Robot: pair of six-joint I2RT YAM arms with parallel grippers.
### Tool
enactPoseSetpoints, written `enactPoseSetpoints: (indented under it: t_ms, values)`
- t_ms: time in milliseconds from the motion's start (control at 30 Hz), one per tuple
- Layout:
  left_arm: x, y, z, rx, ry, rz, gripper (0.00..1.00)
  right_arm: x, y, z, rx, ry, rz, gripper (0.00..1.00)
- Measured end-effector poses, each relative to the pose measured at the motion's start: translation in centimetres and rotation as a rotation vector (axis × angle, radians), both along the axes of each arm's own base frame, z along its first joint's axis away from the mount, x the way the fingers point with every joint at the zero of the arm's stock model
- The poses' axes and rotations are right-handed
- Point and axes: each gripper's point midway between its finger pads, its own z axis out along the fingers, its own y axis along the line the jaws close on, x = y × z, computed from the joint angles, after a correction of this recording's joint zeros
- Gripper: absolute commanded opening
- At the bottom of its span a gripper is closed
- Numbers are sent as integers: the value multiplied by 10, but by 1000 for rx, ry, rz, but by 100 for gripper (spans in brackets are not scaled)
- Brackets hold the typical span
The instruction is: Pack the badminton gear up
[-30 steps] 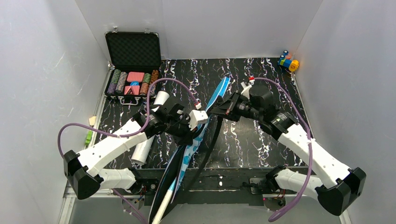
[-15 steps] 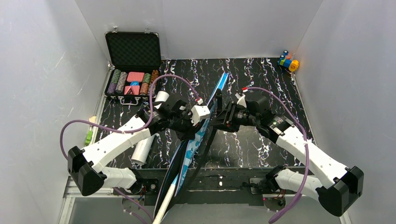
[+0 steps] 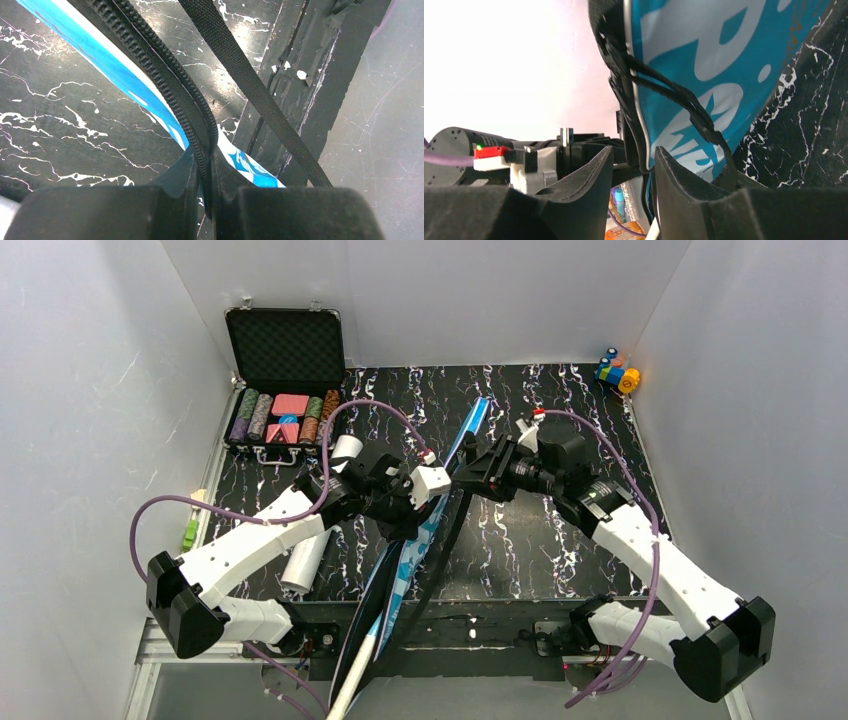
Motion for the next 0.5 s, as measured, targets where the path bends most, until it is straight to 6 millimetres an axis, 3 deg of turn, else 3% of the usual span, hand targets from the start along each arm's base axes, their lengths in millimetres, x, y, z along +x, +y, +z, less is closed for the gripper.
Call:
enactPoseSetpoints:
  t_ms: [200, 500]
  values:
    - [-1, 0, 3, -3, 0, -5, 0, 18, 4, 5, 6, -14, -20, 44]
    - [-1, -1, 4, -7, 0, -11, 0, 35, -7, 8, 17, -29, -68, 43]
